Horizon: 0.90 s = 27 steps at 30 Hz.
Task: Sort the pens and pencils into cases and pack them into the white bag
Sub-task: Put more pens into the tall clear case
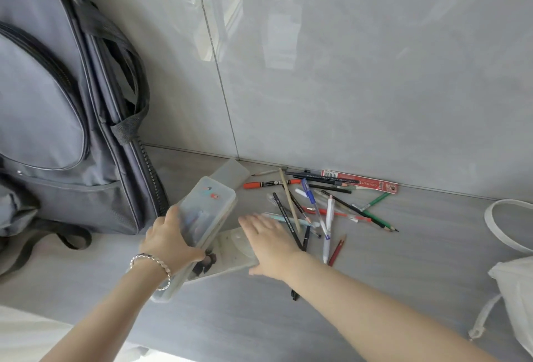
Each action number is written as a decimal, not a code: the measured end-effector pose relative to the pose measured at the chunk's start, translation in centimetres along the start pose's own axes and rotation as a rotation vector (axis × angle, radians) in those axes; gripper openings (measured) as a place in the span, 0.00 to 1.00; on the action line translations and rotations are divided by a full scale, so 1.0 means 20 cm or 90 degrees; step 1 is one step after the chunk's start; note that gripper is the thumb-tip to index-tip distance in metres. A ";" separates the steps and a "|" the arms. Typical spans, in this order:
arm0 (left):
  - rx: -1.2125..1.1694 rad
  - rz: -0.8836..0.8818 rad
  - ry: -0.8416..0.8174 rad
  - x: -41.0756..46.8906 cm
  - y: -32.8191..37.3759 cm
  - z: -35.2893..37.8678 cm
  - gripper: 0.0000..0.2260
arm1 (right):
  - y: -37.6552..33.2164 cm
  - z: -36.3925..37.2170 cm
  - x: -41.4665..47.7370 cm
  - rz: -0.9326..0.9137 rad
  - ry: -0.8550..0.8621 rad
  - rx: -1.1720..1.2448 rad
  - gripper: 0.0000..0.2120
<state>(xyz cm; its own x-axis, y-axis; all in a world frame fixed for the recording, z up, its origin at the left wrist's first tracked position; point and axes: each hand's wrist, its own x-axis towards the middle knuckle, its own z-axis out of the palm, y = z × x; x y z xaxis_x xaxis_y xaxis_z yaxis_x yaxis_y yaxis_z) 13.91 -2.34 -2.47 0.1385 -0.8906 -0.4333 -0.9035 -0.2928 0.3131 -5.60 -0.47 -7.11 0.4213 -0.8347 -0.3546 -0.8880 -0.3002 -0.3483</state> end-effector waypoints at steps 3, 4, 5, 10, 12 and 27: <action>0.015 0.016 0.003 0.00 -0.01 -0.03 0.36 | -0.03 0.06 0.09 0.013 -0.019 -0.076 0.48; 0.014 0.016 -0.001 0.00 -0.02 -0.03 0.36 | -0.02 0.06 0.10 0.009 -0.022 -0.089 0.47; 0.011 0.017 -0.005 0.01 -0.03 -0.04 0.36 | -0.02 0.05 0.09 0.005 -0.025 -0.092 0.45; 0.023 0.002 -0.034 0.01 -0.05 -0.01 0.37 | 0.12 -0.20 -0.14 -0.008 -0.012 -0.023 0.42; 0.048 0.006 -0.062 0.01 -0.04 0.04 0.40 | 0.23 -0.31 -0.27 0.028 0.027 0.019 0.40; 0.088 0.434 -0.295 -0.29 0.50 0.08 0.61 | 0.39 -0.39 -0.75 0.091 0.105 0.213 0.33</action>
<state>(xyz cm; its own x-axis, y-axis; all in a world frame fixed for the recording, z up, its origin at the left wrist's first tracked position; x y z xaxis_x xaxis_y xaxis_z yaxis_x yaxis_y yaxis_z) 3.54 0.36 1.84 -0.6109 -0.6143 -0.4995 -0.7741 0.3308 0.5398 -20.35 6.13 2.33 0.2376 -0.9285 -0.2854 -0.8151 -0.0307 -0.5785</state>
